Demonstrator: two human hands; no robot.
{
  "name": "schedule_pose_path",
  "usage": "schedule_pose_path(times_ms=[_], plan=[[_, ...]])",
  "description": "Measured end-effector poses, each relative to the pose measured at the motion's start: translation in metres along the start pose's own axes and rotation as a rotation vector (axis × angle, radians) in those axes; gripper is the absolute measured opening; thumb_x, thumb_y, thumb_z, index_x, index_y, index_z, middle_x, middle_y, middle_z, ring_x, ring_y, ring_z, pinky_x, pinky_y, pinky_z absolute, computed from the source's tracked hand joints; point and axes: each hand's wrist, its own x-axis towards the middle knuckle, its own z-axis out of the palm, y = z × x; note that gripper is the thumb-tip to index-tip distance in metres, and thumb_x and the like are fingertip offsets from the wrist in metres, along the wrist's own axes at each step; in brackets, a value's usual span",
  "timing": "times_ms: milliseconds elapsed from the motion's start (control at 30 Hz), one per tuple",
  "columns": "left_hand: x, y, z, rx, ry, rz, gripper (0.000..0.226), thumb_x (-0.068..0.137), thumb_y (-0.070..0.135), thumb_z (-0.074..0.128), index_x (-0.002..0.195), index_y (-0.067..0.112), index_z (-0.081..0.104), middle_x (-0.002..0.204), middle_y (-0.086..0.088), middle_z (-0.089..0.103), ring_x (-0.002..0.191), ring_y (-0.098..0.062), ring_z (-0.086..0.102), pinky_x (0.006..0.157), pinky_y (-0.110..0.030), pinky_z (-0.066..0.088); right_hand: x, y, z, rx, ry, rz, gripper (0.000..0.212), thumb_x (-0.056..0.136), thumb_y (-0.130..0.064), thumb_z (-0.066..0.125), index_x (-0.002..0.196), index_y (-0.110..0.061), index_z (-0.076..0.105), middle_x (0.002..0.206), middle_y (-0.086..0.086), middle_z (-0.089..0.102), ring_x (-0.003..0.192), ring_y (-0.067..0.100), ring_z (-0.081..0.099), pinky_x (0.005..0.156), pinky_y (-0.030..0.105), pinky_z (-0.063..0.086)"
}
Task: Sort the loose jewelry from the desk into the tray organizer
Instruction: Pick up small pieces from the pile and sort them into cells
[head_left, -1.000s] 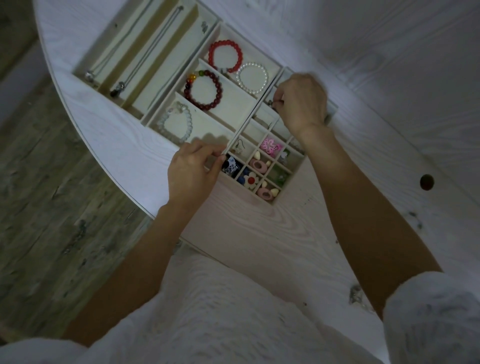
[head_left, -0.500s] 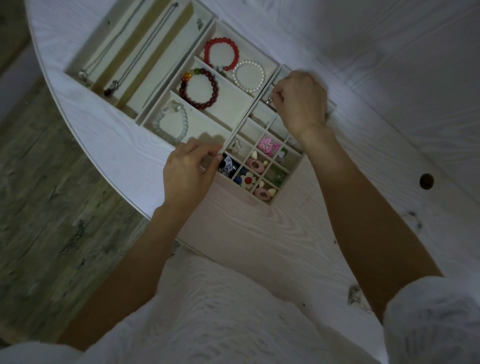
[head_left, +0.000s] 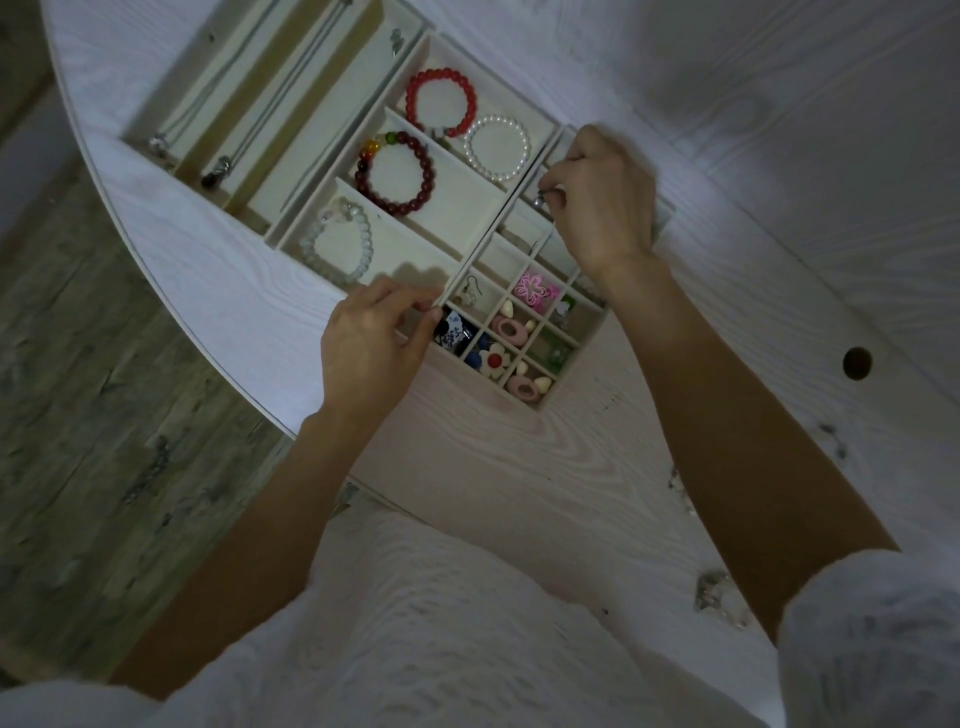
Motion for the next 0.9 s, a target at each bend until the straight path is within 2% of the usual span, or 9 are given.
schedule_pose_path(times_ms=[100,267,400,567,667,800,900], plan=[[0.0,0.0,0.0,-0.002,-0.002,0.003,0.022,0.09,0.026,0.06,0.102,0.013,0.072,0.086,-0.003,0.066,0.074,-0.02,0.057,0.064,-0.035,0.048,0.005,0.0,0.001,-0.05,-0.028,-0.026,0.023,0.095,-0.022,0.05,0.109,-0.012,0.065,0.106,0.003,0.059,0.094,0.013,0.051,0.069,0.024,0.036],[0.0,-0.001,0.0,-0.012,0.004,0.005,0.02,0.089,0.025,0.062,0.103,0.014,0.072,0.086,-0.003,0.066,0.073,-0.018,0.057,0.064,-0.034,0.048,0.011,-0.002,-0.005,-0.169,-0.09,-0.106,0.021,0.09,-0.015,0.06,0.109,-0.009,0.067,0.112,0.009,0.059,0.099,0.022,0.055,0.07,0.026,0.034],[0.0,-0.001,0.001,-0.017,0.015,0.015,0.019,0.089,0.024,0.063,0.101,0.014,0.072,0.086,-0.002,0.066,0.072,-0.017,0.057,0.064,-0.029,0.045,0.009,-0.004,-0.011,-0.18,-0.112,-0.184,0.018,0.09,-0.013,0.059,0.104,-0.007,0.069,0.115,0.01,0.057,0.103,0.024,0.053,0.075,0.032,0.044],[0.0,-0.002,0.001,-0.005,0.016,0.012,0.018,0.089,0.024,0.063,0.102,0.014,0.072,0.087,-0.002,0.066,0.072,-0.017,0.057,0.064,-0.028,0.043,0.005,-0.003,-0.018,-0.192,-0.122,-0.285,0.026,0.094,-0.019,0.049,0.105,-0.003,0.066,0.114,0.013,0.054,0.109,0.027,0.047,0.074,0.035,0.041],[0.0,-0.003,0.002,-0.01,0.016,0.014,0.019,0.089,0.025,0.062,0.102,0.015,0.072,0.086,-0.002,0.066,0.072,-0.017,0.057,0.064,-0.029,0.044,0.008,-0.004,-0.02,-0.236,-0.164,-0.343,0.024,0.096,-0.015,0.047,0.107,-0.001,0.064,0.112,0.017,0.055,0.105,0.031,0.049,0.071,0.035,0.039],[0.0,-0.003,0.001,-0.023,0.016,0.017,0.023,0.089,0.029,0.058,0.102,0.015,0.072,0.086,-0.002,0.066,0.071,-0.016,0.056,0.063,-0.026,0.042,0.015,-0.005,-0.019,-0.3,-0.197,-0.33,0.018,0.091,-0.004,0.052,0.103,-0.003,0.066,0.104,0.018,0.06,0.091,0.033,0.057,0.064,0.031,0.033],[0.0,-0.004,0.002,-0.023,0.015,0.015,0.022,0.089,0.028,0.06,0.103,0.016,0.072,0.086,-0.002,0.066,0.071,-0.016,0.057,0.063,-0.028,0.044,0.017,-0.004,-0.015,-0.265,-0.195,-0.304,0.019,0.089,-0.006,0.057,0.105,-0.004,0.067,0.104,0.016,0.062,0.091,0.033,0.059,0.07,0.033,0.041]])
